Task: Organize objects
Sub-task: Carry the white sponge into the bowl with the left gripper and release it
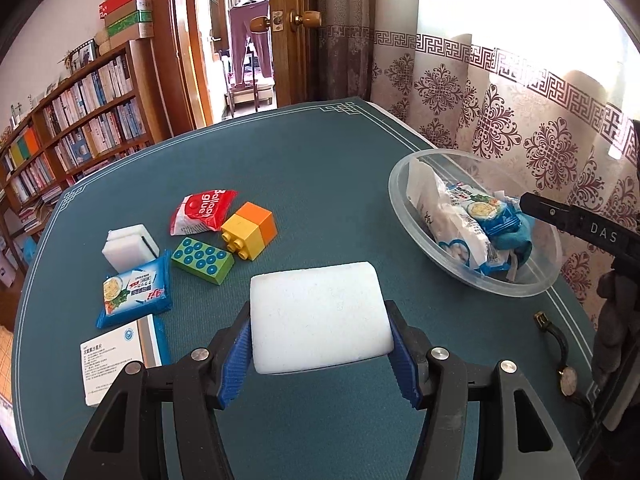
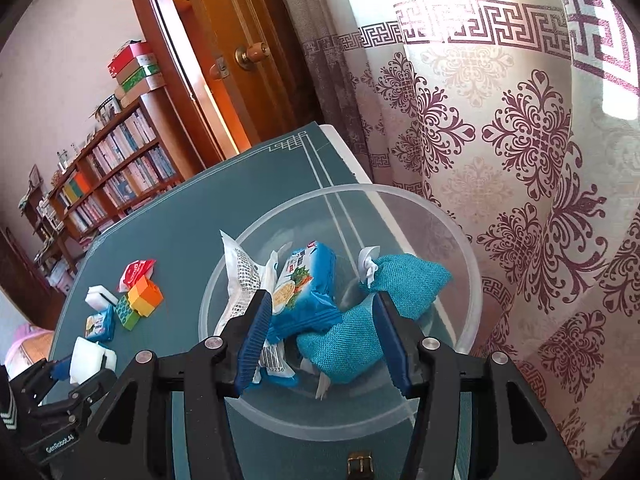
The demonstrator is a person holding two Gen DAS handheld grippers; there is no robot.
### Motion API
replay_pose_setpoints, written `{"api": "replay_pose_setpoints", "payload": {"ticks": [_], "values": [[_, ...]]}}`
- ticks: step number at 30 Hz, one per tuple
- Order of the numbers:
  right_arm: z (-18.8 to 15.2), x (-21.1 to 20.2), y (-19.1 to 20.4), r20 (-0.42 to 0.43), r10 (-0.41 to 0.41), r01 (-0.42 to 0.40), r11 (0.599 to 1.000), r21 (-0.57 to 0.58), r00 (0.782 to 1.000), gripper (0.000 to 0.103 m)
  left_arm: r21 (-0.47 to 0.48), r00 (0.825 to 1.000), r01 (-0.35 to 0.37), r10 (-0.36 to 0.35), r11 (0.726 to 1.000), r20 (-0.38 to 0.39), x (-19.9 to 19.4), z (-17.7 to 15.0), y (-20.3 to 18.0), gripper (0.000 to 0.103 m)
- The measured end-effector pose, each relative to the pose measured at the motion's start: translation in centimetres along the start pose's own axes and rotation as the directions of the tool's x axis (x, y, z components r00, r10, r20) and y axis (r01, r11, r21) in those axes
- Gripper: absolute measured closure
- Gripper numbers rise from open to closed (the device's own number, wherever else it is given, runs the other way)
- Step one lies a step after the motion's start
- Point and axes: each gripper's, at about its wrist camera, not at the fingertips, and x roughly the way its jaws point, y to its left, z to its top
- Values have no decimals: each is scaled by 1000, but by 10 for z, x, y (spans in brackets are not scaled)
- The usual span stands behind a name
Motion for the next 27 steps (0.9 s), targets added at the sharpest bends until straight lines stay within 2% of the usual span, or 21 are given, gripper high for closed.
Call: {"api": "replay_pose_setpoints", "payload": {"ticks": [4, 13, 19, 27], "values": [[-6, -6, 0, 16, -17, 18, 999, -30, 1000, 49, -5, 999, 32, -32, 999, -4, 6, 7, -8, 39], [-13, -13, -16, 22, -26, 26, 1000, -15, 999, 49, 8, 997, 77, -77, 997, 10, 15, 30, -27, 39], [-16, -23, -20, 40, -43, 45, 998, -38, 998, 49, 30, 994, 106, -107, 994, 31, 16, 47, -43, 39], [-28, -28, -25, 24, -50, 51, 997, -55, 998, 49, 73, 987, 148, -152, 986, 49, 31, 72, -67, 39]]}}
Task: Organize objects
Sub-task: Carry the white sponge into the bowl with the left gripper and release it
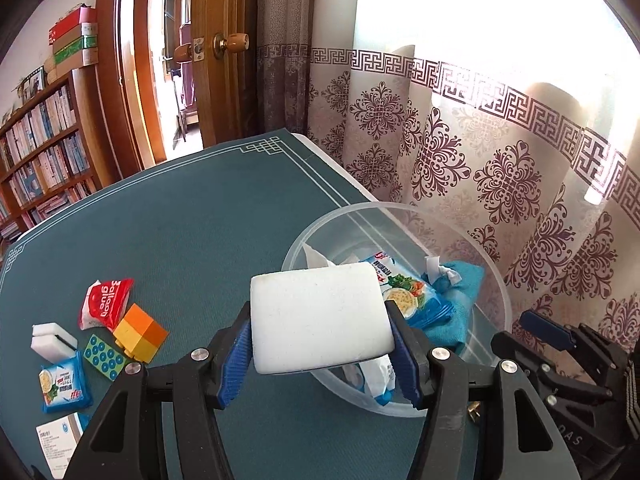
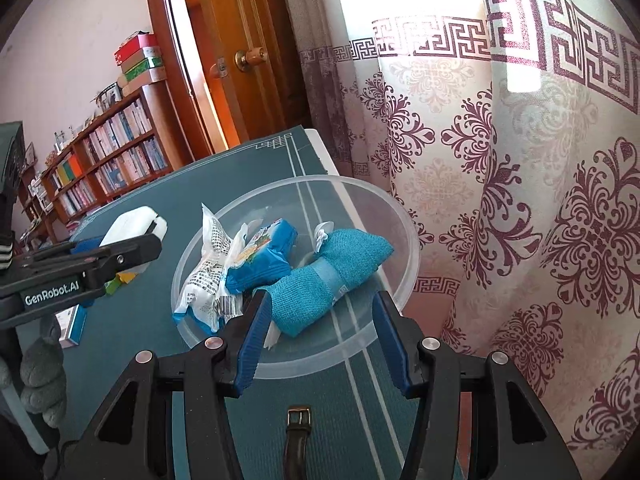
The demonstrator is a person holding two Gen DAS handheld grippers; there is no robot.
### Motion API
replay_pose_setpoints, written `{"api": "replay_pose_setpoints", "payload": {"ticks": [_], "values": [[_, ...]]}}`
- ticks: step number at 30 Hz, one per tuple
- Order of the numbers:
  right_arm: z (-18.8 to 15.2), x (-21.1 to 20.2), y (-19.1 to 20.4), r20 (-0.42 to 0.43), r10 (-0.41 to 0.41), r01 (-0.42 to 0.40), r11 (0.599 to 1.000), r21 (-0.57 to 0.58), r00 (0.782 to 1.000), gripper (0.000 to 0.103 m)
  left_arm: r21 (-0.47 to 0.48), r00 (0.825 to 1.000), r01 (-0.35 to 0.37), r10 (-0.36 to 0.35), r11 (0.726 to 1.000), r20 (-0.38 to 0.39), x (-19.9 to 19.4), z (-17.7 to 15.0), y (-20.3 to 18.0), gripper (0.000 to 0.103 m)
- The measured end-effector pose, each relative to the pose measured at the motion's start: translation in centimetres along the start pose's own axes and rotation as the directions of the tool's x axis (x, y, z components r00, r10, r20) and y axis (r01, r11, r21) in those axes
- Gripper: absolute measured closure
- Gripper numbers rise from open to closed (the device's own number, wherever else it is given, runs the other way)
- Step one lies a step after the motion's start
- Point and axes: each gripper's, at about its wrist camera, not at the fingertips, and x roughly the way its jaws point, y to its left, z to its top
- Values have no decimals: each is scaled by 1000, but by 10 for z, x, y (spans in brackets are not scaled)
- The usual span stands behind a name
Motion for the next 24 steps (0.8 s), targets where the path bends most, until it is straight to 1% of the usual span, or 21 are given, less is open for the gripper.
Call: {"api": "replay_pose_setpoints", "payload": {"ticks": [8, 10, 12, 14, 16, 22, 24], "values": [[-2, 1, 3, -7, 22, -22, 1000, -6, 1000, 49, -8, 999, 42, -42, 999, 7, 26, 26, -9, 38], [-3, 2, 5, -11, 26, -26, 1000, -9, 1000, 49, -21, 998, 59, -59, 998, 9, 32, 31, -10, 34], [-3, 3, 6, -15, 28, -28, 1000, -11, 1000, 49, -37, 997, 76, -76, 996, 17, 35, 35, -9, 17], [-4, 3, 6, -15, 29, -29, 1000, -12, 999, 49, -48, 996, 83, -82, 995, 28, 36, 37, -7, 12], [-4, 3, 6, -14, 28, -28, 1000, -12, 1000, 49, -52, 996, 84, -83, 995, 27, 36, 35, -4, 11], [-4, 2, 9, -13, 31, -31, 999, -15, 999, 49, -93, 999, 51, -50, 994, 9, 33, 26, 12, 11], [-5, 1, 11, -14, 33, -33, 999, -19, 999, 49, -99, 999, 55, -54, 994, 5, 30, 22, 15, 11]]}}
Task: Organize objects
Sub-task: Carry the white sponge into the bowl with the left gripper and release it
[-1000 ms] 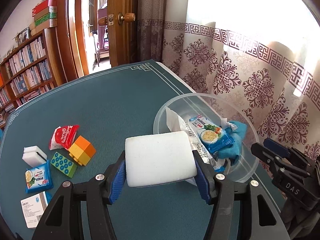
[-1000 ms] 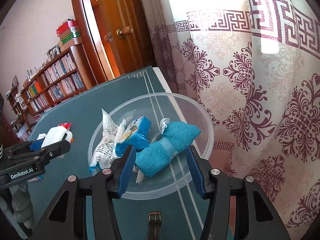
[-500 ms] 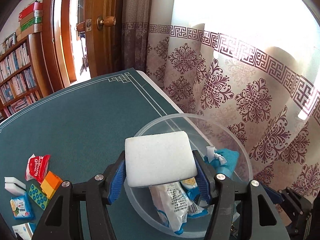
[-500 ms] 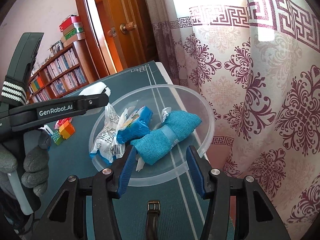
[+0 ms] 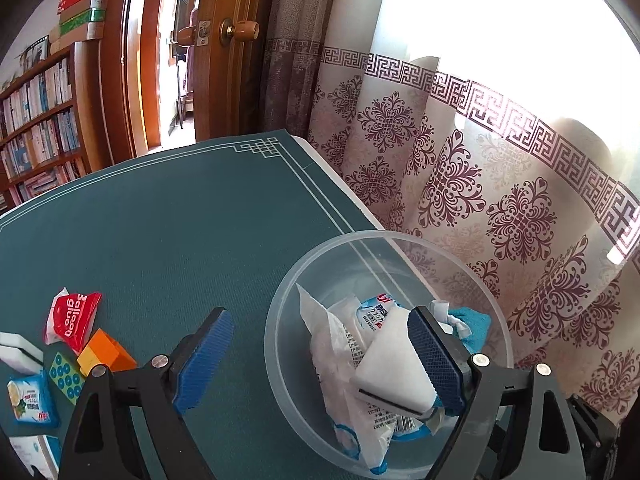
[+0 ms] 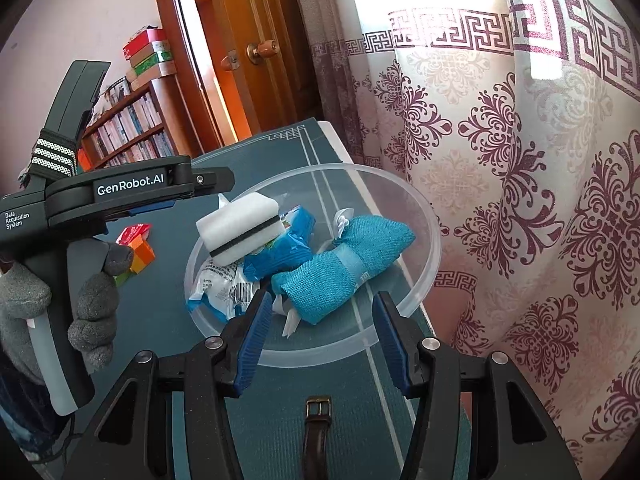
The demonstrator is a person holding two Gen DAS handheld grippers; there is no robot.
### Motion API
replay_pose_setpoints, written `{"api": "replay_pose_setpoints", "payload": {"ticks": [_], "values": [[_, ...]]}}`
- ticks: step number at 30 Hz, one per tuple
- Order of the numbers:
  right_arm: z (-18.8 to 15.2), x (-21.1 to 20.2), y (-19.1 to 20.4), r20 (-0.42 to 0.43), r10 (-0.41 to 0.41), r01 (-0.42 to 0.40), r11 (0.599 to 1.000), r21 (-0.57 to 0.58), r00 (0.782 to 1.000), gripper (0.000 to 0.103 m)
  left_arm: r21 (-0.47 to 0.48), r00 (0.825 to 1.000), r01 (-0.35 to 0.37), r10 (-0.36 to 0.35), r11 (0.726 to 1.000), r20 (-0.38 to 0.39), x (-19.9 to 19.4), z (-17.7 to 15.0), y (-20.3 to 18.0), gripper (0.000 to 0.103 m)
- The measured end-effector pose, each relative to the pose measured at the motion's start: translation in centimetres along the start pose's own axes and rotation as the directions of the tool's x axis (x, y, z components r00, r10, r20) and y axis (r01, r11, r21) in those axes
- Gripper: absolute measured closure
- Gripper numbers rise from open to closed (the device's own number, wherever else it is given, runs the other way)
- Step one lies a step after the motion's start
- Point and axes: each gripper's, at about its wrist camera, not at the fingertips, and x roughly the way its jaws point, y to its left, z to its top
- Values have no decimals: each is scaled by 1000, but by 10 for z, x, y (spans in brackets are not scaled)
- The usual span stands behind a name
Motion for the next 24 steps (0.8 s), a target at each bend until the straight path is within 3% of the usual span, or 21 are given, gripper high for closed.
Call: {"api": "replay_pose_setpoints", "payload": {"ticks": [5, 10, 16, 24], "values": [[1, -1, -1, 3, 1, -1, 1000, 4, 1000, 49, 41, 1000, 14, -15, 999, 15, -16, -11, -3, 4], [1, -1, -4, 3, -2, 2, 1000, 11, 1000, 49, 167, 999, 23, -27, 986, 23, -30, -27, -17, 1], [1, 0, -5, -3, 0, 0, 1000, 10, 1000, 49, 273, 995, -98, 91, 957, 37, -17, -38, -28, 1], [1, 1, -6, -1, -4, 4, 1000, 14, 1000, 49, 215, 984, -178, 175, 960, 35, 18, -16, -18, 1]]}}
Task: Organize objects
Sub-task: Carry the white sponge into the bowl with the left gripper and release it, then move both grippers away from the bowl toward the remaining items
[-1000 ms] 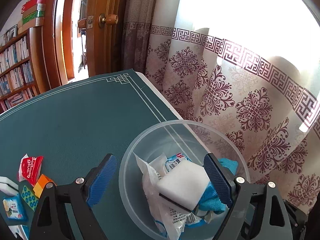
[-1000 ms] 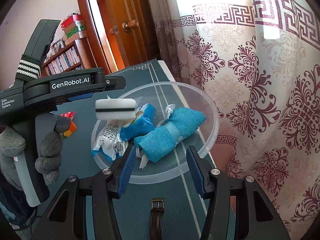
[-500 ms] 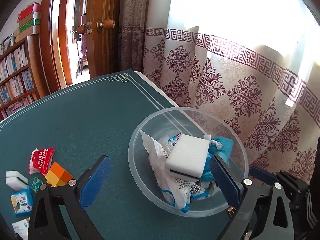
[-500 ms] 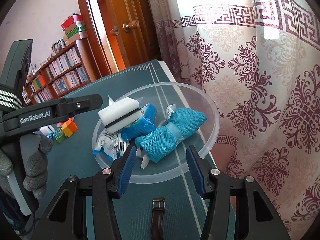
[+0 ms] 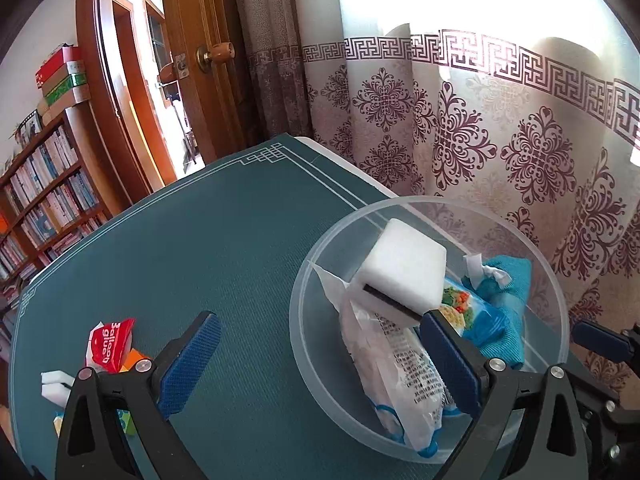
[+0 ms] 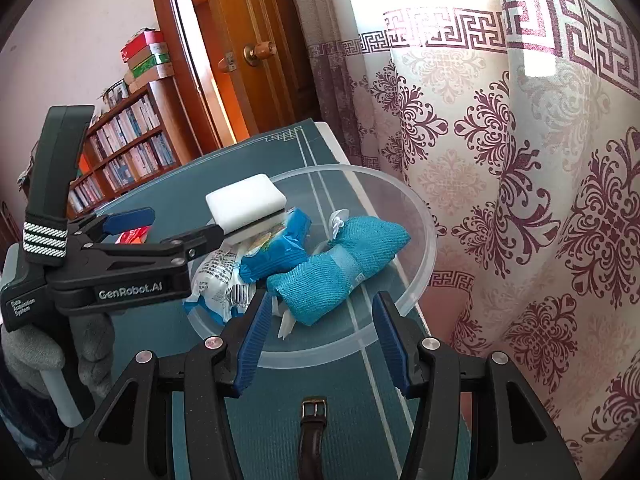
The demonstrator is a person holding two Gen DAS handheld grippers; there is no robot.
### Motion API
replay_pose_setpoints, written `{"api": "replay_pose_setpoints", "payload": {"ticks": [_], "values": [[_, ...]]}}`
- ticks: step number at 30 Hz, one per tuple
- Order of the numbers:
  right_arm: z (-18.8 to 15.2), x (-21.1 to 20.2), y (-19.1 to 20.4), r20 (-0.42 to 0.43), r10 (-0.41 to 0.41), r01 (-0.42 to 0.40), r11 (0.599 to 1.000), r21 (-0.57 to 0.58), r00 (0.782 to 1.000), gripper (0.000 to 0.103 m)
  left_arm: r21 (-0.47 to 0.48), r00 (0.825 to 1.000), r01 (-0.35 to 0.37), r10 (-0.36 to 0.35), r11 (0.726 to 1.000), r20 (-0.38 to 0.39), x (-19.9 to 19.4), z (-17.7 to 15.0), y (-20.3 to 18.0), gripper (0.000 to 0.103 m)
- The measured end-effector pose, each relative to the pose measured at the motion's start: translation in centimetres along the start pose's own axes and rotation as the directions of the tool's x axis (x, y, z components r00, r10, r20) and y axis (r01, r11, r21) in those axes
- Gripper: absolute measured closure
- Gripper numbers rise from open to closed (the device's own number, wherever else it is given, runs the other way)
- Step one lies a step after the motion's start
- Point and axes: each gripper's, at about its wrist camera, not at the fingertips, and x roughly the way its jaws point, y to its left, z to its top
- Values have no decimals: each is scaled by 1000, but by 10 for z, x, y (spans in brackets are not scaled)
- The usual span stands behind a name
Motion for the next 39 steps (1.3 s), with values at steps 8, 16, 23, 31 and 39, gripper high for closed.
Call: {"api": "replay_pose_setpoints", "payload": {"ticks": [8, 16, 23, 31, 39], "values": [[-1, 0, 1, 3, -1, 1, 1000, -2, 1000, 49, -33, 999, -25, 24, 999, -33, 13, 0, 5, 1], [0, -3, 4, 10, 4, -3, 1000, -8, 1000, 49, -78, 999, -33, 30, 996, -39, 5, -4, 14, 1], [0, -4, 7, 5, 13, -13, 1000, -8, 1000, 49, -117, 998, -18, 11, 993, -57, -9, -15, 20, 1], [-2, -9, 16, 2, 38, -38, 999, -12, 999, 49, -158, 998, -22, 12, 987, -64, -29, -31, 28, 1], [-8, -15, 33, 1, 69, -69, 997, -44, 998, 48, -182, 999, -40, 33, 983, -43, -53, -46, 40, 1]]}}
